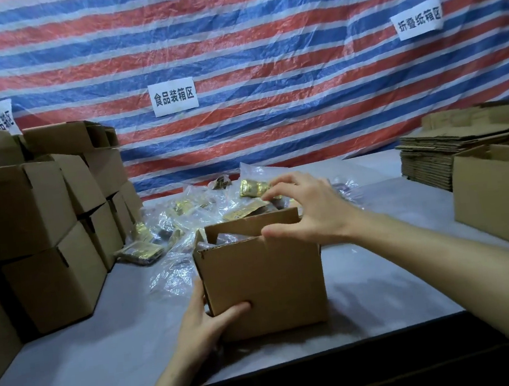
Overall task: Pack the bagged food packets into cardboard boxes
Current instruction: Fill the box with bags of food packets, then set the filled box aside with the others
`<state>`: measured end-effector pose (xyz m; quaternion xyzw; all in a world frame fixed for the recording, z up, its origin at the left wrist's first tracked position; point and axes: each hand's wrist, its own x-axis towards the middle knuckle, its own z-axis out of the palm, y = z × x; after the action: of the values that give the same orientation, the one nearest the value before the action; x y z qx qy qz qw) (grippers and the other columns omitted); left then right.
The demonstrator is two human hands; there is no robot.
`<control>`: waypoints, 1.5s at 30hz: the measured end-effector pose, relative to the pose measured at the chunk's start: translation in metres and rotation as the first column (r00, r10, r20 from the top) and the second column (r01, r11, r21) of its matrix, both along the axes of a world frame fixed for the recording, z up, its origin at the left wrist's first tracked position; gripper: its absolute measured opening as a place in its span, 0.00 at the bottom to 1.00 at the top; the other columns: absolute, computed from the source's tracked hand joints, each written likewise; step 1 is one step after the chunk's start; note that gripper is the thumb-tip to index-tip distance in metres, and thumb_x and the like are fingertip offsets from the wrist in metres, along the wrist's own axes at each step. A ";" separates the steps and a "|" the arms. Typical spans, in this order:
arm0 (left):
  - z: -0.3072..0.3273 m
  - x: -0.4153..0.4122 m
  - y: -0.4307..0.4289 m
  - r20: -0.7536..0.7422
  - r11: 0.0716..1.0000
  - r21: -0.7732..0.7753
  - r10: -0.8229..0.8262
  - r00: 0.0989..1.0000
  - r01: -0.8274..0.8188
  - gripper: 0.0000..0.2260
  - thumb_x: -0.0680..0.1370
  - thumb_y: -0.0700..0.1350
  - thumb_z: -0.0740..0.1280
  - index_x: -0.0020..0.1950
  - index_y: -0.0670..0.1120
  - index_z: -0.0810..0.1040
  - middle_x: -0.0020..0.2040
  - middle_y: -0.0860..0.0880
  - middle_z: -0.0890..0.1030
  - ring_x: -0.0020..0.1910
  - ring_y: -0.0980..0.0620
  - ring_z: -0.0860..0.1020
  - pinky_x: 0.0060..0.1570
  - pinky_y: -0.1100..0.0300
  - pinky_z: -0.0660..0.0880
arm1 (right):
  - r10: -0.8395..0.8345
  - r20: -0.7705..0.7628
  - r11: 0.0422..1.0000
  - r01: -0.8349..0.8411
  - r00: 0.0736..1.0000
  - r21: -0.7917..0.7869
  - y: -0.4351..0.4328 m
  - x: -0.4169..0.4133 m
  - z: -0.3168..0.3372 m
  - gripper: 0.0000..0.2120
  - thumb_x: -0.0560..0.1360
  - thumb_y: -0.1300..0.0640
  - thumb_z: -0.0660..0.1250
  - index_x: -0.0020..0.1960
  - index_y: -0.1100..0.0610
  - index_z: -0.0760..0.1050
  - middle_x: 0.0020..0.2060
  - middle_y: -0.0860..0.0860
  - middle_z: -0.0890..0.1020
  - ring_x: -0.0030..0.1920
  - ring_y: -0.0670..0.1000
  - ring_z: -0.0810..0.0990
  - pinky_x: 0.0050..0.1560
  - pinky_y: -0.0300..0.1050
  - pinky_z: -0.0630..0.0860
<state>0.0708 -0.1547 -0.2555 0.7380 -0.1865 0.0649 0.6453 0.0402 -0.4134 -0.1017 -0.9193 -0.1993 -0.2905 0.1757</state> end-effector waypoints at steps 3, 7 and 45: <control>-0.001 -0.002 -0.001 -0.006 0.999 0.036 0.006 1.000 -0.006 0.36 0.58 0.60 0.81 0.64 0.59 0.75 0.59 0.53 0.84 0.59 0.52 0.82 0.61 0.48 0.78 | 0.084 -0.323 0.954 0.017 0.943 0.299 -0.022 -0.015 -0.025 0.49 0.62 0.31 0.76 0.77 0.41 0.60 0.76 0.48 0.64 0.69 0.42 0.62 0.70 0.49 0.64; 0.001 -0.003 -0.003 0.048 0.985 0.169 0.014 0.999 -0.022 0.35 0.61 0.63 0.78 0.66 0.59 0.74 0.61 0.53 0.80 0.61 0.54 0.79 0.62 0.50 0.76 | 0.276 -0.363 0.759 0.031 0.890 0.651 -0.043 -0.027 -0.058 0.59 0.58 0.46 0.83 0.80 0.45 0.53 0.71 0.52 0.73 0.66 0.49 0.77 0.61 0.47 0.79; 0.002 -0.004 -0.007 0.397 0.674 0.706 -0.121 0.910 -0.218 0.24 0.69 0.72 0.56 0.48 0.59 0.84 0.50 0.62 0.80 0.52 0.54 0.77 0.53 0.50 0.75 | -0.699 -0.584 0.307 0.911 0.412 0.276 -0.225 -0.119 -0.106 0.70 0.61 0.37 0.82 0.79 0.69 0.39 0.78 0.67 0.57 0.75 0.66 0.62 0.70 0.59 0.66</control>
<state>0.0668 -0.1615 -0.2534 0.9084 -0.3081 0.1556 0.2362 -0.0791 -0.6384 -0.2076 -0.8273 0.4295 -0.2105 0.2947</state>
